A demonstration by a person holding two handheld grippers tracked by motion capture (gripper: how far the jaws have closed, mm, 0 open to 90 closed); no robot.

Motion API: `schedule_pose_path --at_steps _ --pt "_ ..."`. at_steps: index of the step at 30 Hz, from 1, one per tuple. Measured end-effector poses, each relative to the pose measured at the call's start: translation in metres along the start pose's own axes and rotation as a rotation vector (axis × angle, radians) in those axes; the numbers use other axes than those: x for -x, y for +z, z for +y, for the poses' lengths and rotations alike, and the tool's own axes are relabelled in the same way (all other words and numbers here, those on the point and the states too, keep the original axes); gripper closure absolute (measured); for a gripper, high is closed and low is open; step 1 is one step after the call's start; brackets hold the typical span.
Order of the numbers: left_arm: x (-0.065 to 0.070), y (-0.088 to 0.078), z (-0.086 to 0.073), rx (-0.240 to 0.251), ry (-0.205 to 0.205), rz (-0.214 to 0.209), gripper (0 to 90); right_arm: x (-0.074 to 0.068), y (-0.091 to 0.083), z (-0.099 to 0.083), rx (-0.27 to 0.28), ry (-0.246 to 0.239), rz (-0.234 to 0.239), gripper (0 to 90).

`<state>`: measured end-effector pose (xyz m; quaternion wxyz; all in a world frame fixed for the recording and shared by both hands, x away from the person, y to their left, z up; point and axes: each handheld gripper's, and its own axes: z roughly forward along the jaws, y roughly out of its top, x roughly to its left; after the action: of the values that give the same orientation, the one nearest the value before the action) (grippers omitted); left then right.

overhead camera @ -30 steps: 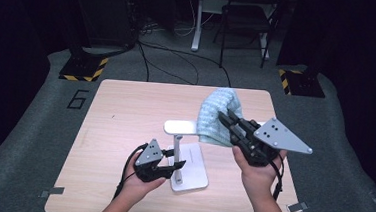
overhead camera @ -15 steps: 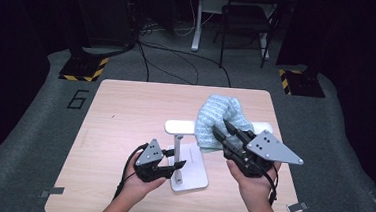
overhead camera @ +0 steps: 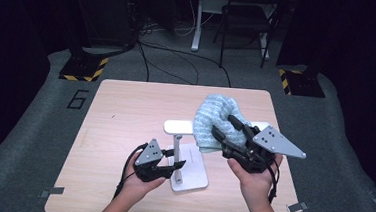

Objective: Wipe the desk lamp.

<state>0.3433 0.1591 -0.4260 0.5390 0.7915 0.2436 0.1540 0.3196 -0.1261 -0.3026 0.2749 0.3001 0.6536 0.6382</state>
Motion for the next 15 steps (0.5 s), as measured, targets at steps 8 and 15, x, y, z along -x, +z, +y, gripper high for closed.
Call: schedule_pose_path --at_steps 8,15 --pt "0.000 0.000 0.000 0.004 0.000 0.002 53.3 -0.013 0.012 0.008 -0.013 -0.027 0.048 63.4" --pt "-0.001 0.001 0.000 0.006 0.020 0.011 53.2 -0.032 0.033 0.019 -0.038 -0.069 0.098 68.6"
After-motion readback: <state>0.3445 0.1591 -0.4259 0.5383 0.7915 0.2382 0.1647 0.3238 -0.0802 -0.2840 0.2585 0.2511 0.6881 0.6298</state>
